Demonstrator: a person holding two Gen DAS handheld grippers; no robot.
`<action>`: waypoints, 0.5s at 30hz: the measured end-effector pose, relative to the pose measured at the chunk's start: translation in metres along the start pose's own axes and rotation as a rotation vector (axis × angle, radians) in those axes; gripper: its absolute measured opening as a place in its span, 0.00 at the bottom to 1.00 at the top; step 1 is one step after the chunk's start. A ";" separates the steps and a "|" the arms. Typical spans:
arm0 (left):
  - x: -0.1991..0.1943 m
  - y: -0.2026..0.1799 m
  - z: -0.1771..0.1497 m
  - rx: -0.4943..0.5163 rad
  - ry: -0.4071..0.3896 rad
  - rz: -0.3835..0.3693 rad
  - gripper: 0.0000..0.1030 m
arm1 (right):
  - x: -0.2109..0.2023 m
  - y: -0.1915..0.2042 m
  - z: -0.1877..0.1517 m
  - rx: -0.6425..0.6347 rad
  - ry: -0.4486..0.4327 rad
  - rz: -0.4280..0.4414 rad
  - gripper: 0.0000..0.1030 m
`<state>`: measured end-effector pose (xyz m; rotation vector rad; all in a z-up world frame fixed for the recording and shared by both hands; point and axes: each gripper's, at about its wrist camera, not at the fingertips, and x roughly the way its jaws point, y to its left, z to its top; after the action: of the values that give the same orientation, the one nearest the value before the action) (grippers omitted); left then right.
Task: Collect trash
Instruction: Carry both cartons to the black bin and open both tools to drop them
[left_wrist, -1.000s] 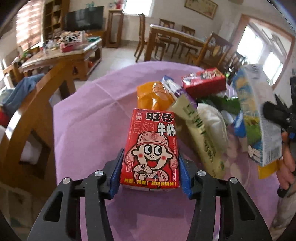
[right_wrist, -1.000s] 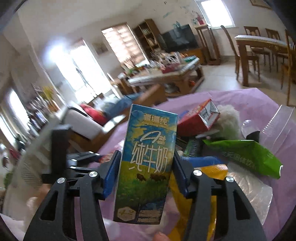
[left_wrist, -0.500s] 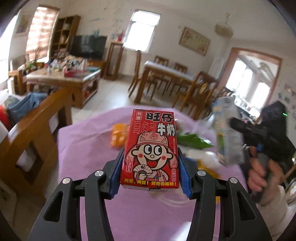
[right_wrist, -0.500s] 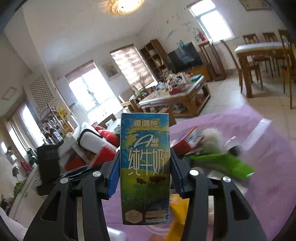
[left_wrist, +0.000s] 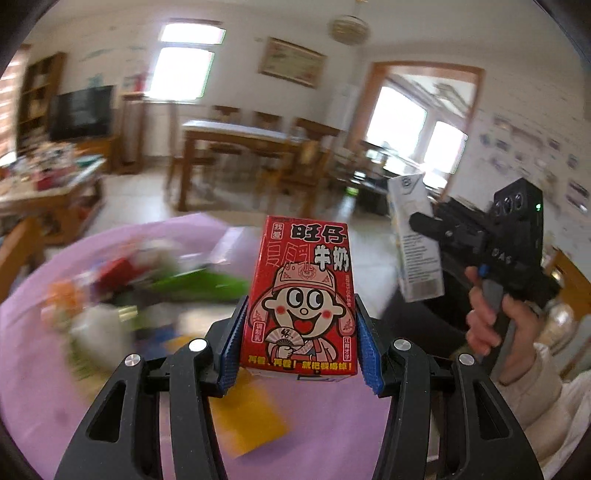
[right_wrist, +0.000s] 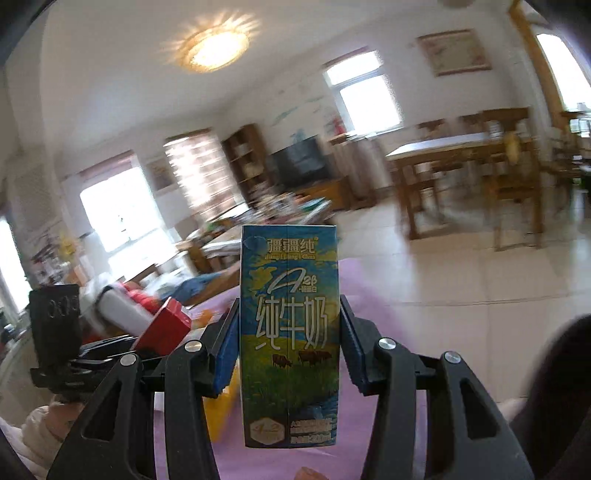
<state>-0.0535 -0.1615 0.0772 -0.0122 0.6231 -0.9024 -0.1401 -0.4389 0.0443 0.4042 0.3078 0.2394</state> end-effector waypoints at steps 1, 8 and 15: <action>0.019 -0.017 0.005 0.016 0.009 -0.040 0.50 | -0.014 -0.019 -0.001 0.020 -0.023 -0.043 0.46; 0.148 -0.109 0.008 0.075 0.112 -0.271 0.51 | -0.084 -0.129 -0.023 0.170 -0.115 -0.352 0.47; 0.268 -0.188 -0.004 0.123 0.227 -0.393 0.51 | -0.105 -0.198 -0.069 0.309 -0.095 -0.519 0.47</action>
<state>-0.0703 -0.4763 -0.0109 0.0814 0.7903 -1.3335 -0.2278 -0.6222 -0.0731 0.6225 0.3468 -0.3395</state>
